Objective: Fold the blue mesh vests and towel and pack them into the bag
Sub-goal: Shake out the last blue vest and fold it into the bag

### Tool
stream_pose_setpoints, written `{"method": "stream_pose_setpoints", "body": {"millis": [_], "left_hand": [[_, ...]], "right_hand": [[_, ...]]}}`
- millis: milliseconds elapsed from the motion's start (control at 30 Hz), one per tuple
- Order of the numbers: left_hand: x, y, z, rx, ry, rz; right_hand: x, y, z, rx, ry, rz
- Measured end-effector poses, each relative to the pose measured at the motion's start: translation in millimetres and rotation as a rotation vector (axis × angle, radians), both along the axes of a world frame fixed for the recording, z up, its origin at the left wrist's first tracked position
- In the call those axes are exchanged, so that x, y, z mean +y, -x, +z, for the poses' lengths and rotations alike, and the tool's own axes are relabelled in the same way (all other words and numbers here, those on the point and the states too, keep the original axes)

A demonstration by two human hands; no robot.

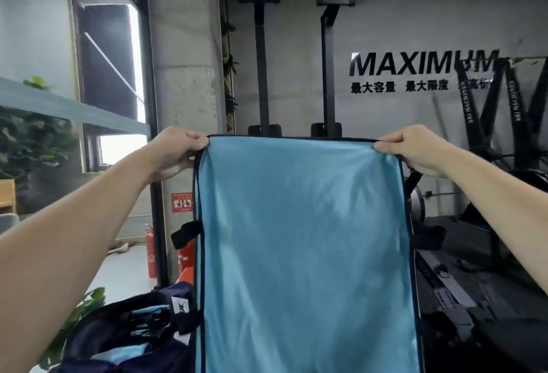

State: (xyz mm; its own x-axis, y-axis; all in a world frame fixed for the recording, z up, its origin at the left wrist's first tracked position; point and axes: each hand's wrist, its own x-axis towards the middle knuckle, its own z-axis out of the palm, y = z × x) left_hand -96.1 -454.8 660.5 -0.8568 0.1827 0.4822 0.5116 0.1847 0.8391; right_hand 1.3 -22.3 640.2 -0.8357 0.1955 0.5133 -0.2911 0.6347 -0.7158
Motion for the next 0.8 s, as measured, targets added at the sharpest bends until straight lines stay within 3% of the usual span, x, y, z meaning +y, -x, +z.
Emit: {"method": "stream_pose_setpoints", "body": {"millis": [67,167,333,533,800], "left_hand": [[-5.0,22.6,-16.0,-0.004,0.158,0.079],[-11.3,64.9,-48.0,-0.026,0.265,0.104],[-8.9,125.3,-111.6,-0.088,0.314,0.133],[4.0,170.1,-196.4,-0.180,0.424,0.191],[10.4,187.6,-263.0,-0.289,0.513,0.199]], "right_hand": [[2.3,14.8,-9.8,-0.111,0.075,0.079],[2.8,45.3,-33.8,-0.192,0.024,0.092],[-0.2,110.9,-93.4,-0.155,-0.063,-0.022],[2.6,182.7,-185.7,-0.271,-0.188,-0.070],[9.4,210.0,-252.9,-0.368,-0.202,-0.105]]}}
